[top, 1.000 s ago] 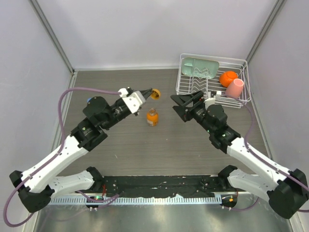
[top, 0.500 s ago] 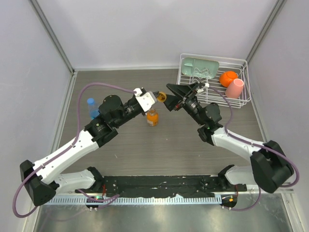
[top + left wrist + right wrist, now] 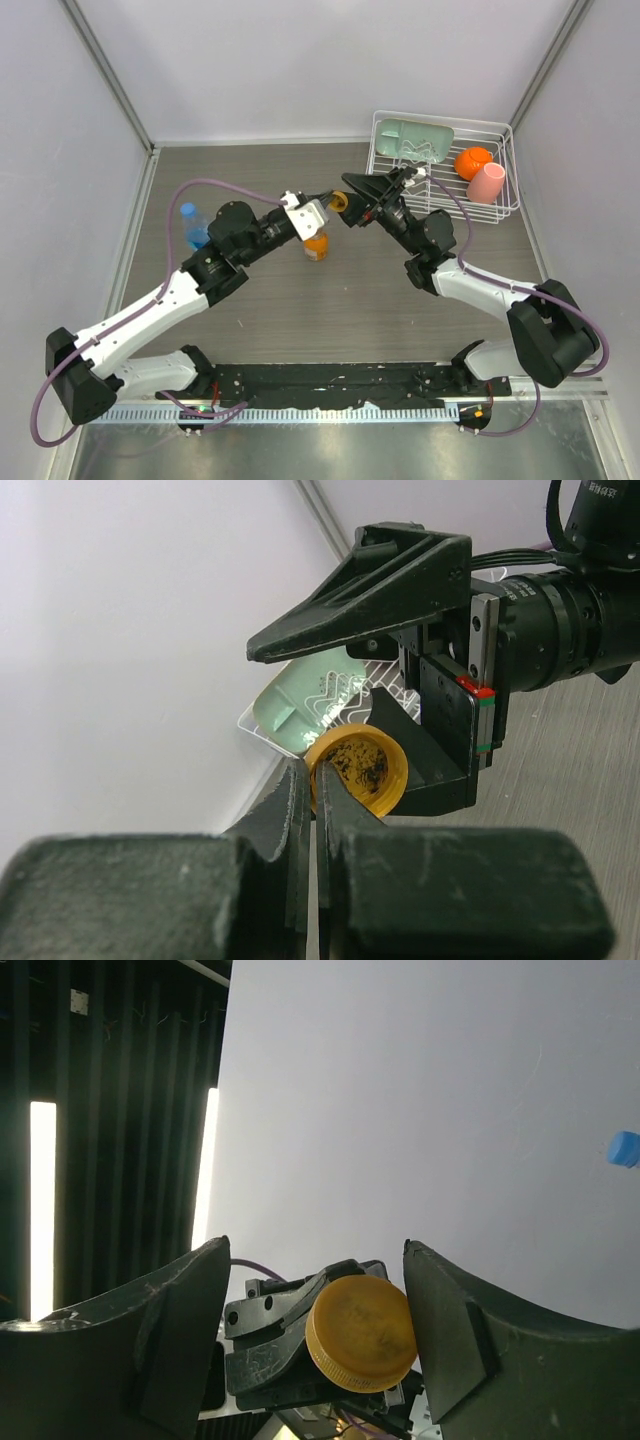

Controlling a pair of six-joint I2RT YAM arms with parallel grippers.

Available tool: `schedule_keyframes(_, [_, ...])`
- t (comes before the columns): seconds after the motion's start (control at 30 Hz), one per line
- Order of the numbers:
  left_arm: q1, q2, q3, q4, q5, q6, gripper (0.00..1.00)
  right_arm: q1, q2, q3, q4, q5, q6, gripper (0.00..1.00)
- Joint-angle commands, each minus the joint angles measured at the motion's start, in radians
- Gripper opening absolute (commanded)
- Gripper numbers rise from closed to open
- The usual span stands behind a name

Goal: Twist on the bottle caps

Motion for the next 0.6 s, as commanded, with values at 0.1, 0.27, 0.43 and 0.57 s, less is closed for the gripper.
schedule_keyframes(0.1, [0.0, -0.031, -0.029, 0.098, 0.016, 0.056, 0.0, -0.001, -0.036, 0.037, 0.056, -0.031, 0.01, 0.68])
schedule_keyframes(0.27, [0.001, -0.041, -0.043, 0.133, 0.018, 0.069, 0.0, 0.014, -0.042, 0.054, 0.019, -0.051, -0.006, 0.68])
schedule_keyframes(0.43, [0.0, -0.048, -0.026, 0.144, 0.047, 0.073, 0.0, 0.034, -0.031, 0.06, -0.004, -0.066, -0.016, 0.71])
schedule_keyframes(0.57, [0.0, -0.054, -0.006, 0.139, 0.047, 0.075, 0.0, 0.034, -0.036, 0.06, 0.001, -0.063, -0.021, 0.72])
